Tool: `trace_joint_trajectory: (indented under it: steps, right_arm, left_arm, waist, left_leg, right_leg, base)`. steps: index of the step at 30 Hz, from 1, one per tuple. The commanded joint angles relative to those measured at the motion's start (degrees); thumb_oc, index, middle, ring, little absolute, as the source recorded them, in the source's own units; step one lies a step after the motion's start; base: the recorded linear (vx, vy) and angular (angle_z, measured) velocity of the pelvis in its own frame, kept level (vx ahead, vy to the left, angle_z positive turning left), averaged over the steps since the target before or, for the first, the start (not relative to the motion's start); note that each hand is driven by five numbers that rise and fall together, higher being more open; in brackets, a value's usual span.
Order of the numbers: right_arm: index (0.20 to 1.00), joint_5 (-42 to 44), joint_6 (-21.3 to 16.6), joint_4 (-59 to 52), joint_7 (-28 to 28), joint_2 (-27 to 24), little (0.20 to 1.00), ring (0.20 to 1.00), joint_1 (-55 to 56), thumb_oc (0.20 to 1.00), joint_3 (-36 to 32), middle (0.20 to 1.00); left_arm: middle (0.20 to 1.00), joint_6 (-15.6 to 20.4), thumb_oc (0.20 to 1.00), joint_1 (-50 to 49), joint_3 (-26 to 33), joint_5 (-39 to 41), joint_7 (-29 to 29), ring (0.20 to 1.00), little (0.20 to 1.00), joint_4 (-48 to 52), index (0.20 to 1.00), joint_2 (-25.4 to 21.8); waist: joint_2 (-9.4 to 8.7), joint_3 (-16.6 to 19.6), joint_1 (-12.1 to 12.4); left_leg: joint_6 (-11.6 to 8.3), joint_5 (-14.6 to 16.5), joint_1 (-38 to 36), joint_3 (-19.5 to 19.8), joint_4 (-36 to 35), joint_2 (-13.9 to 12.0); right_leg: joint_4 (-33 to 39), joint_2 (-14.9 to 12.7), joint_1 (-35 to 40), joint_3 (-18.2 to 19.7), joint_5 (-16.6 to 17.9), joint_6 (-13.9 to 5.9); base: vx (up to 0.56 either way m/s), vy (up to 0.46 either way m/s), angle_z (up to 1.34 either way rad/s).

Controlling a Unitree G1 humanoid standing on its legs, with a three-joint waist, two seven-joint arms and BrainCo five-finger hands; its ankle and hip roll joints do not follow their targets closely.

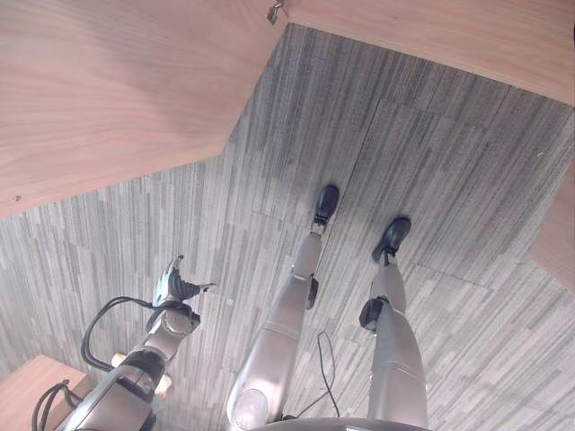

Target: Put the empty folder in the office cabinet

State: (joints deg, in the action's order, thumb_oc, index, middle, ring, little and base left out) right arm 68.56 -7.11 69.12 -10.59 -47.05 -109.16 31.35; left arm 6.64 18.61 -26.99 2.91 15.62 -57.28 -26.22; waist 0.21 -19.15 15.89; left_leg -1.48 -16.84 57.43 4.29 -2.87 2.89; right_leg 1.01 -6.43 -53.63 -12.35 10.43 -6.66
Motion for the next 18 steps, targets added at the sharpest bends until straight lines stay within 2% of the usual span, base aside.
trace_joint_trajectory:
  steps: [1, 2, 3, 4, 5, 6, 7, 8, 9, 10, 12, 13, 15, 18]
  right_arm:
    - [0.200, 2.69, -4.02, -0.04, 2.37, -0.41, 0.200, 0.200, 3.30, 0.200, 5.70, 0.200]
    - [0.200, 4.04, -4.51, -1.93, 4.38, 0.88, 0.200, 0.200, 4.55, 0.200, 5.73, 0.200]
    - [0.200, 4.29, -4.92, -1.75, 4.38, 1.04, 0.200, 0.200, 4.67, 0.200, 5.37, 0.200]
    - [0.200, 4.29, -4.91, -1.77, 4.38, 1.06, 0.200, 0.200, 4.64, 0.200, 5.39, 0.200]
    - [0.200, 4.22, -6.30, -0.55, 3.68, 0.93, 0.200, 0.200, 4.37, 0.200, 4.74, 0.200]
    - [0.200, 4.22, -6.29, -0.53, 3.70, 0.96, 0.200, 0.200, 4.30, 0.200, 4.81, 0.200]
    - [0.200, 3.90, -7.60, 1.46, 1.78, 1.33, 0.200, 0.200, 4.41, 0.200, 3.01, 0.200]
    - [0.200, 3.85, -7.61, 1.44, 1.76, 1.38, 0.200, 0.200, 4.40, 0.200, 3.01, 0.200]
    - [0.200, 2.85, -9.30, 4.44, -1.03, 1.02, 0.200, 0.200, 4.10, 0.200, 1.26, 0.200]
    - [0.200, 2.70, -9.38, 4.53, -1.17, 1.09, 0.200, 0.200, 3.99, 0.200, 1.25, 0.200]
    - [0.200, -4.45, -11.96, 8.20, -9.43, 0.53, 0.200, 0.200, 2.96, 0.200, -0.66, 0.200]
    - [0.200, -6.95, -12.12, 7.99, -11.74, 0.66, 0.200, 0.200, 2.98, 0.200, -0.98, 0.200]
    - [0.200, -7.40, -12.06, 7.53, -12.34, 0.78, 0.200, 0.200, 3.21, 0.200, -1.18, 0.200]
    - [0.200, -14.67, -10.89, 6.39, -19.17, 0.64, 0.200, 0.200, 4.54, 0.200, -3.35, 0.200]
  left_arm:
    - [1.000, -0.63, 1.000, -7.52, 0.61, -2.13, 0.07, 1.000, 1.000, -3.23, 1.000, -2.05]
    - [1.000, -0.87, 1.000, -7.23, 0.46, -2.99, -0.71, 1.000, 1.000, -4.79, 1.000, -2.73]
    - [1.000, -0.77, 1.000, -6.95, 0.43, -2.93, -0.86, 1.000, 1.000, -5.22, 1.000, -3.04]
    - [1.000, -0.77, 1.000, -6.90, 0.46, -2.91, -0.89, 1.000, 1.000, -5.29, 1.000, -3.02]
    - [1.000, -0.56, 1.000, -6.28, 0.26, -2.57, -0.85, 1.000, 1.000, -5.47, 1.000, -2.88]
    - [1.000, -0.57, 1.000, -6.23, 0.28, -2.55, -0.87, 1.000, 1.000, -5.53, 1.000, -2.84]
    - [1.000, -0.83, 1.000, -6.38, 0.25, -2.73, -0.62, 1.000, 1.000, -6.33, 1.000, -2.32]
    - [1.000, -0.83, 1.000, -6.35, 0.28, -2.72, -0.62, 1.000, 1.000, -6.40, 1.000, -2.31]
    - [1.000, -0.90, 1.000, -6.43, 0.18, -2.60, -0.44, 1.000, 1.000, -6.81, 1.000, -1.71]
    - [1.000, -0.86, 1.000, -6.36, 0.15, -2.58, -0.41, 1.000, 1.000, -6.88, 1.000, -1.72]
    - [1.000, -0.68, 1.000, -6.83, 0.31, -1.56, 1.38, 1.000, 1.000, -7.22, 1.000, -0.32]
    - [1.000, -0.60, 1.000, -6.90, 0.59, -1.25, 2.07, 1.000, 1.000, -7.20, 1.000, 0.23]
    - [1.000, -0.58, 1.000, -6.94, 0.63, -1.25, 2.12, 1.000, 1.000, -7.23, 1.000, 0.27]
    - [1.000, -0.53, 1.000, -7.26, 1.69, -0.49, 4.16, 1.000, 1.000, -7.35, 1.000, 1.83]
  waist:
    - [-2.48, 5.91, 1.12]
    - [-2.54, 5.81, 1.26]
    - [-2.38, 5.25, 1.24]
    - [-2.51, 5.72, 1.20]
    - [-2.30, 5.13, 1.07]
    - [-2.41, 5.56, 1.05]
    - [-1.94, 4.96, 1.00]
    - [-2.07, 5.41, 0.96]
    - [-1.80, 5.43, 0.73]
    - [-1.83, 5.38, 0.75]
    - [-1.19, 4.79, 0.51]
    - [-1.05, 4.75, 0.44]
    - [-1.03, 4.76, 0.37]
    - [-0.58, 4.61, -0.19]
  left_leg:
    - [-8.00, 8.87, -5.24, -0.71, -2.13, -1.66]
    - [-8.13, 8.99, -5.31, -0.63, -2.13, -1.84]
    - [-7.96, 7.34, -4.59, -0.80, -2.13, -1.58]
    - [-8.14, 8.74, -5.09, -0.65, -2.13, -1.80]
    - [-7.97, 7.27, -4.41, -0.93, -2.13, -1.74]
    - [-8.15, 8.68, -4.95, -0.79, -2.13, -1.96]
    - [-7.93, 7.28, -4.38, -1.08, -2.13, -1.84]
    - [-8.11, 8.68, -4.92, -0.92, -2.13, -2.06]
    - [-8.05, 8.75, -4.92, -0.96, -2.13, -2.10]
    - [-8.04, 8.76, -4.93, -0.97, -2.13, -2.10]
    - [-7.58, 7.38, -4.32, -1.23, -2.13, -1.81]
    - [-7.48, 7.45, -4.30, -1.26, -2.13, -1.81]
    - [-7.47, 7.45, -4.31, -1.25, -2.13, -1.80]
    - [-7.07, 7.64, -4.16, -1.30, -2.13, -1.63]
  right_leg:
    - [3.99, -2.71, 3.40, 1.04, -2.94, -4.95]
    - [3.99, -2.63, 3.35, 1.01, -3.02, -4.88]
    - [3.99, -2.91, 2.68, 0.51, -1.42, -4.56]
    - [3.99, -2.69, 3.18, 1.03, -2.81, -4.88]
    - [3.99, -2.96, 2.50, 0.62, -1.29, -4.62]
    - [3.99, -2.74, 3.03, 1.15, -2.69, -4.94]
    - [3.99, -2.92, 2.44, 0.73, -1.24, -4.64]
    - [3.99, -2.71, 2.97, 1.26, -2.62, -4.96]
    - [3.99, -2.70, 2.95, 1.38, -2.60, -4.99]
    - [3.99, -2.70, 2.96, 1.39, -2.60, -4.99]
    - [3.99, -3.01, 2.35, 1.00, -1.18, -4.72]
    - [3.99, -3.03, 2.33, 1.09, -1.22, -4.74]
    - [3.99, -3.04, 2.34, 1.08, -1.22, -4.74]
    - [3.99, -3.00, 2.15, 1.21, -1.30, -4.75]
  base:
    - [0.06, -0.058, 0.03]
    - [-0.08, -0.009, 0.03]
    - [-0.01, -0.034, 0.02]
    - [-0.07, 0.033, 0.01]
    - [0.06, -0.016, 0.00]
    - [-0.06, 0.038, 0.01]
    - [0.06, -0.020, 0.01]
    - [0.00, 0.000, 0.00]
    - [0.06, -0.015, 0.00]
    - [-0.06, 0.043, 0.00]
    - [-0.07, 0.053, 0.01]
    - [0.00, 0.000, 0.00]
    - [0.00, 0.000, 0.00]
    - [0.00, 0.000, 0.00]
